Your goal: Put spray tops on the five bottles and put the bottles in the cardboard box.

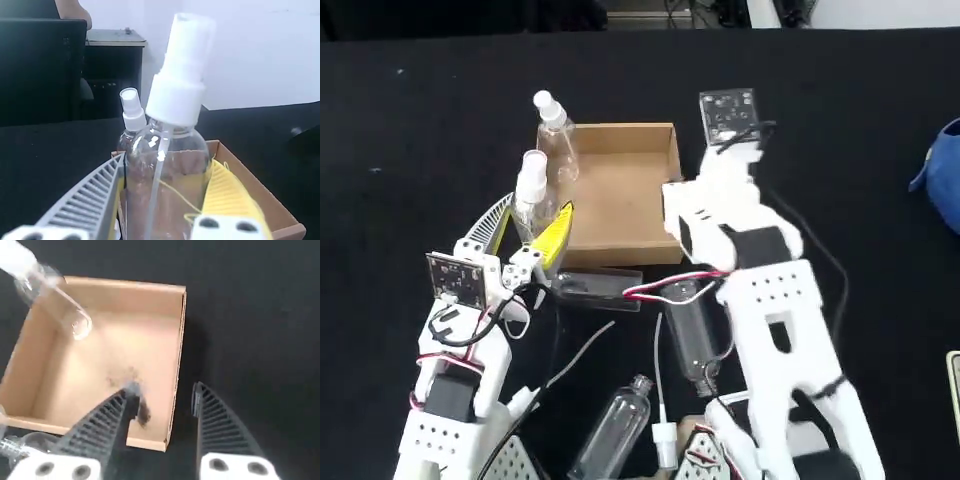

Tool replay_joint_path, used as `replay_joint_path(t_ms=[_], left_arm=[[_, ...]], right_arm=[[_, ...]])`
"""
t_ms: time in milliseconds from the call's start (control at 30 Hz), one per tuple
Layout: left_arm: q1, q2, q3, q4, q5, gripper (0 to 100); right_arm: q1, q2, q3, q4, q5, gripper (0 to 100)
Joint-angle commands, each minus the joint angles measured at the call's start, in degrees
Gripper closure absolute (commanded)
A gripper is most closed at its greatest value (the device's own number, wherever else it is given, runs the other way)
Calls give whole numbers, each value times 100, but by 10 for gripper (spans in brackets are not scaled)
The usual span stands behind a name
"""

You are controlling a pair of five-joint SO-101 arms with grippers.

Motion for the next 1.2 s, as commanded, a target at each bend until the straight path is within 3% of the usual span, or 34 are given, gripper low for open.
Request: replay_joint_path(t_ms=[0, 167, 400, 800, 900, 1033, 1167], left_arm=[[22, -123, 75, -141, 62, 970], [31, -123, 75, -141, 62, 970], [31, -123, 75, -141, 62, 970], [22, -123, 75, -141, 62, 970], [4, -123, 75, -141, 62, 970], [-13, -123, 75, -141, 62, 970], [-13, -123, 75, -141, 62, 970]], right_arm=[[26, 224, 66, -475, 26, 841], [35, 901, 180, -853, 44, 783], [53, 1684, 163, -1363, 18, 797], [62, 2404, 145, -1371, 44, 799], [70, 2413, 145, -1371, 149, 861], [70, 2448, 145, -1371, 844, 966], [70, 2457, 145, -1363, 993, 976]])
